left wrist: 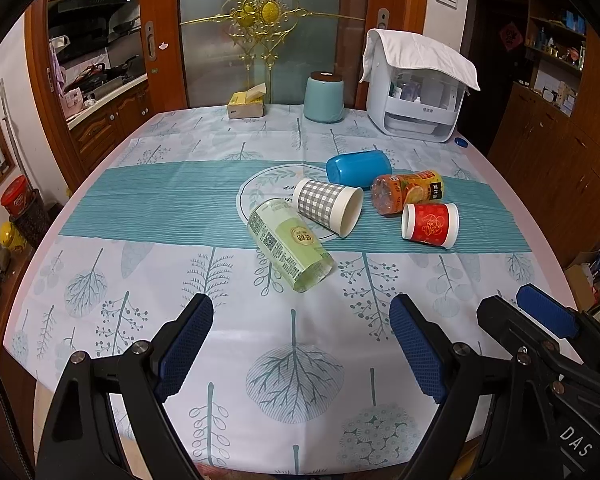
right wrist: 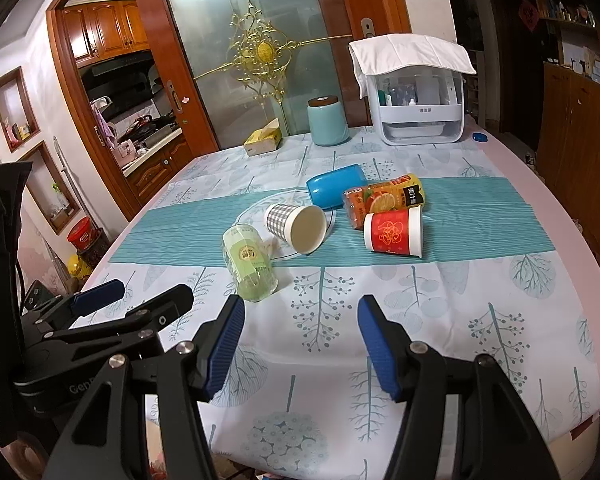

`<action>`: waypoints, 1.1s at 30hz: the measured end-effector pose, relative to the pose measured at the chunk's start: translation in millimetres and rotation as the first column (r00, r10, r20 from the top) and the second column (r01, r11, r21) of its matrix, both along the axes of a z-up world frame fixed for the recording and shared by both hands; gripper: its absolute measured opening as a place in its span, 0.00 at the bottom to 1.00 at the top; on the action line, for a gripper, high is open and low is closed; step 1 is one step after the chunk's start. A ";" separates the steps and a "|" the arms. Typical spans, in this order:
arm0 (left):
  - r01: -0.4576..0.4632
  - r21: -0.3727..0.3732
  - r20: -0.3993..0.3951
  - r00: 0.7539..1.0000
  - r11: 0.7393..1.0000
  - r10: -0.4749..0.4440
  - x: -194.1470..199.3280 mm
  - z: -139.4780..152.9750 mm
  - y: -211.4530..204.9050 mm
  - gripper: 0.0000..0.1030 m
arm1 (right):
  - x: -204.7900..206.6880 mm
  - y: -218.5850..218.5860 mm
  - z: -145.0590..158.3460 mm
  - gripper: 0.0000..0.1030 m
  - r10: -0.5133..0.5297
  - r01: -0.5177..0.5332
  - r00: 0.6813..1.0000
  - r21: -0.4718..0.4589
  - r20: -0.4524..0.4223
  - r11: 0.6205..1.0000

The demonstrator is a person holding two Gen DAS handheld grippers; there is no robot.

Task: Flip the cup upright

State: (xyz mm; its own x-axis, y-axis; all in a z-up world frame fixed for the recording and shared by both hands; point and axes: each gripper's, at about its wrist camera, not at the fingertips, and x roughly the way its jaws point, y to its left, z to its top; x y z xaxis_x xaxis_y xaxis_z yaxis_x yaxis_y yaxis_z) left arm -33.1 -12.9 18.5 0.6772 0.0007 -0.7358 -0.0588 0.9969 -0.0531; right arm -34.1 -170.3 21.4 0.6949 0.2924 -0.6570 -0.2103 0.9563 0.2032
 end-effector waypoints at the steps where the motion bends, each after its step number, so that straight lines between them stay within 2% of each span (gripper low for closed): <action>1: 0.001 0.001 0.000 1.000 1.000 -0.001 0.2 0.0 -0.2 0.86 | 0.1 0.0 0.0 0.58 0.000 0.000 1.000 0.001 0.001 1.000; 23: 0.003 0.002 -0.004 1.000 1.000 -0.003 1.3 -0.5 0.7 0.86 | -0.3 6.4 -3.6 0.58 0.001 -0.001 1.000 0.007 -0.002 1.000; 33: 0.015 -0.011 -0.030 0.999 1.000 -0.015 20.3 -8.1 3.7 0.86 | 12.7 8.1 -12.7 0.58 0.006 -0.005 1.000 0.019 -0.025 1.000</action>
